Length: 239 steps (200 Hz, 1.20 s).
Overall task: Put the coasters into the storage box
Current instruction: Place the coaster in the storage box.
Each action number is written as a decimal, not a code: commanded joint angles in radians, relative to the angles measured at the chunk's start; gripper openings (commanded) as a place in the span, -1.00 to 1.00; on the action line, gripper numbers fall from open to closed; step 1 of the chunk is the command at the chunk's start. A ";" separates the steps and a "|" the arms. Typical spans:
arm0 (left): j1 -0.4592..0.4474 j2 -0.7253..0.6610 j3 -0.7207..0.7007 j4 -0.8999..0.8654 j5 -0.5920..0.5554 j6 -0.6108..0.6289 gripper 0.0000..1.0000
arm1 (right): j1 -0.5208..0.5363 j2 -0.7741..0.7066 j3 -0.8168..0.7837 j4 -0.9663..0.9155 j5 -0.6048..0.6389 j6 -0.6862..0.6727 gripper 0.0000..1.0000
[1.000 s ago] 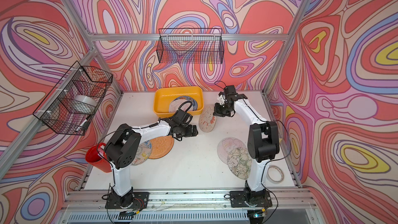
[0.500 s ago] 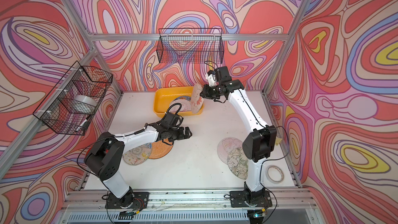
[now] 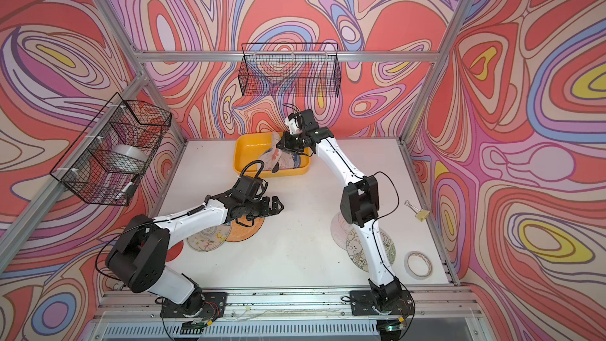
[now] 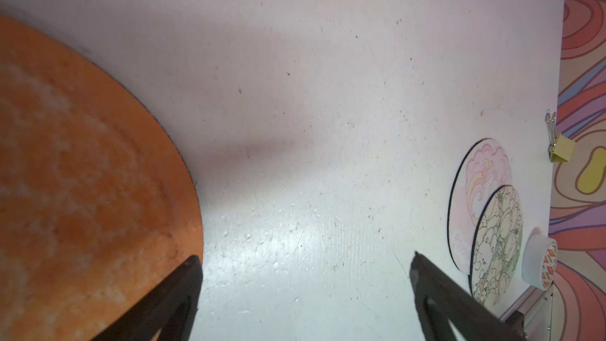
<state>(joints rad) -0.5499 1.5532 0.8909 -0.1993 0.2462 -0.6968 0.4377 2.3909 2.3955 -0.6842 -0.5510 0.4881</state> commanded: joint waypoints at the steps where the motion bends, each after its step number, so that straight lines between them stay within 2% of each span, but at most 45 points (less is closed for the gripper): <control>1: 0.004 -0.025 -0.017 -0.008 -0.005 -0.007 1.00 | 0.011 0.042 0.046 0.165 -0.050 0.058 -1.00; 31: 0.005 -0.026 -0.016 -0.011 -0.008 -0.007 1.00 | 0.012 0.085 0.044 0.274 -0.080 0.077 -1.00; 60: 0.005 -0.027 -0.009 -0.017 -0.012 -0.006 1.00 | 0.003 0.125 0.047 0.296 -0.073 0.089 -1.00; 81: 0.005 -0.024 -0.004 -0.020 -0.013 -0.004 1.00 | -0.021 0.169 0.056 0.259 -0.061 0.104 -1.00; 114: 0.005 -0.028 0.000 -0.029 -0.020 -0.002 1.00 | -0.058 0.160 -0.022 0.195 0.041 0.091 -1.00; 150: 0.005 -0.029 0.002 -0.034 -0.023 0.003 1.00 | -0.081 0.185 0.019 0.063 0.100 0.026 -1.00; 165: 0.005 -0.026 0.002 -0.034 -0.023 0.002 1.00 | -0.085 0.182 0.031 0.017 0.125 0.001 -0.28; 176: 0.005 -0.026 0.002 -0.032 -0.022 -0.001 1.00 | -0.086 0.162 0.021 0.003 0.142 -0.017 0.06; 205: 0.005 -0.024 0.005 -0.032 -0.022 -0.001 1.00 | -0.088 0.077 -0.040 -0.025 0.196 -0.066 0.35; 239: 0.005 -0.009 0.013 -0.029 -0.015 -0.001 1.00 | -0.096 -0.035 -0.146 -0.052 0.217 -0.099 0.44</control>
<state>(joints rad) -0.5495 1.5459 0.8837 -0.2092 0.2379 -0.6960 0.3454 2.4851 2.3039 -0.6979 -0.3756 0.4400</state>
